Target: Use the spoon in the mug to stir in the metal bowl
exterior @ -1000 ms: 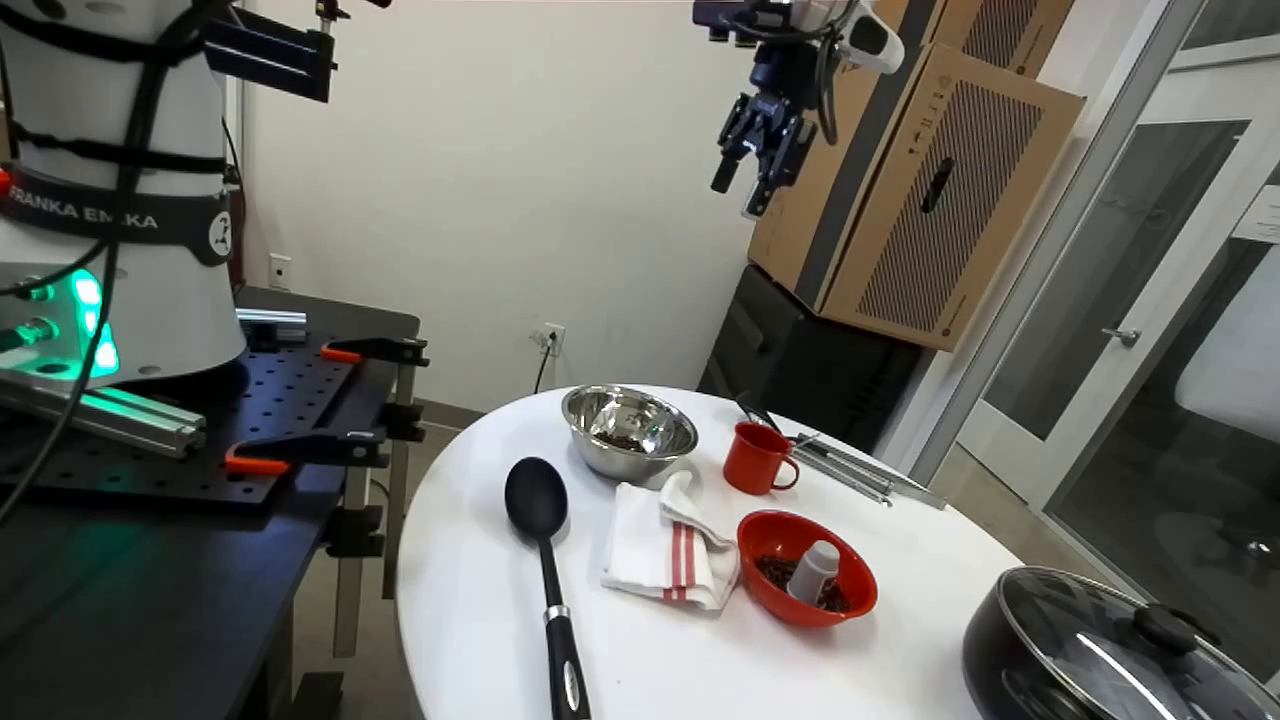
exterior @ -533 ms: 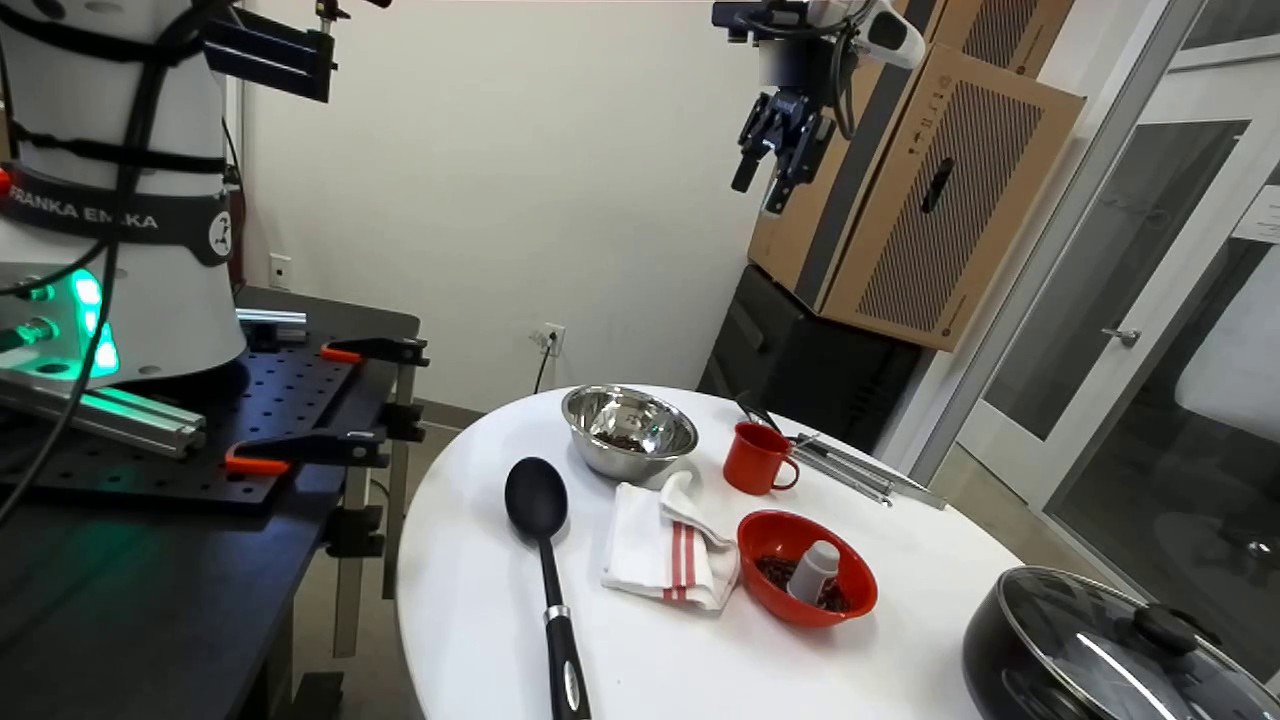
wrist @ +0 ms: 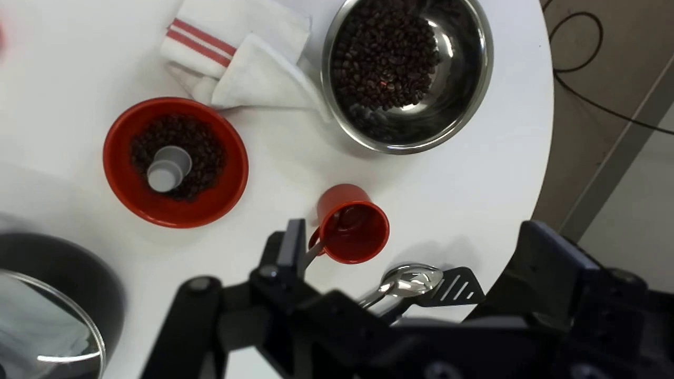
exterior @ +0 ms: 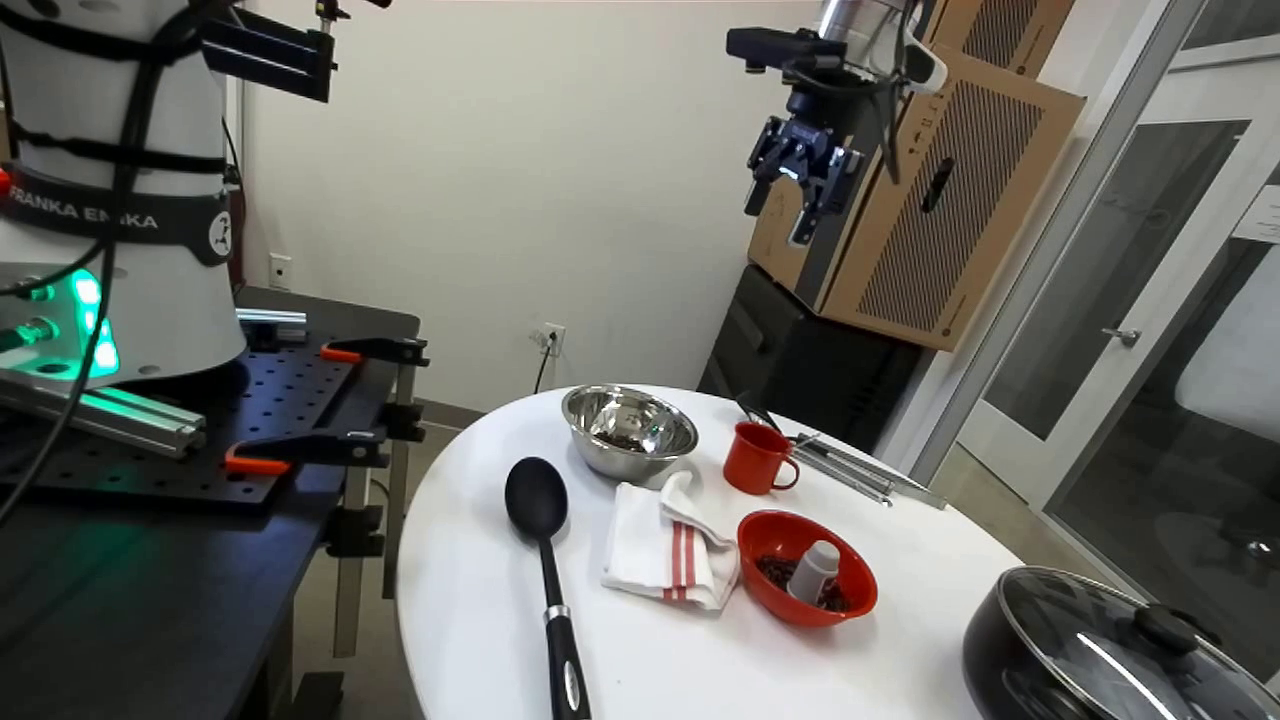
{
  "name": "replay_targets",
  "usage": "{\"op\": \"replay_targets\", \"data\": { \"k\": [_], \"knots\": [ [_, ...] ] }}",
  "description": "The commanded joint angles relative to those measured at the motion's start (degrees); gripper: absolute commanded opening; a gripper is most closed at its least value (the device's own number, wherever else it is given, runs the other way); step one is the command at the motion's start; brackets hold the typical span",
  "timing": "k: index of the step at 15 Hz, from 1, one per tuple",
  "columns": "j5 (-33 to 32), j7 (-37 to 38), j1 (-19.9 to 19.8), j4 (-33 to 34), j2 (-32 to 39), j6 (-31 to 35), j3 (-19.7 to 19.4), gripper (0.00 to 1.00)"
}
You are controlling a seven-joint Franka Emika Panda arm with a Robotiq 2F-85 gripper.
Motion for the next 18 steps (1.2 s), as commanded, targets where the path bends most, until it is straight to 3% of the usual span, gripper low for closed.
{"op": "replay_targets", "data": {
  "k": [1, 6, 9, 11, 12, 18],
  "knots": [
    [2.6, -13.75, -3.03, 8.21, 7.77, -3.01, 0.0, 1.0],
    [4.02, -20.01, -6.79, 19.02, 17.77, -8.4, 1.2, 1.0],
    [3.44, -16.18, -7.59, 25.59, 23.78, -9.69, 1.44, 1.0],
    [1.49, -9.62, -6.82, 28.42, 26.43, -8.34, 0.53, 1.0],
    [1.71, -14.1, -7.9, 22.9, 22.63, -6.87, 1.72, 1.0],
    [0.81, -10.04, -7.53, 26.68, 26.44, -6.11, 1.53, 1.0]
  ]
}}
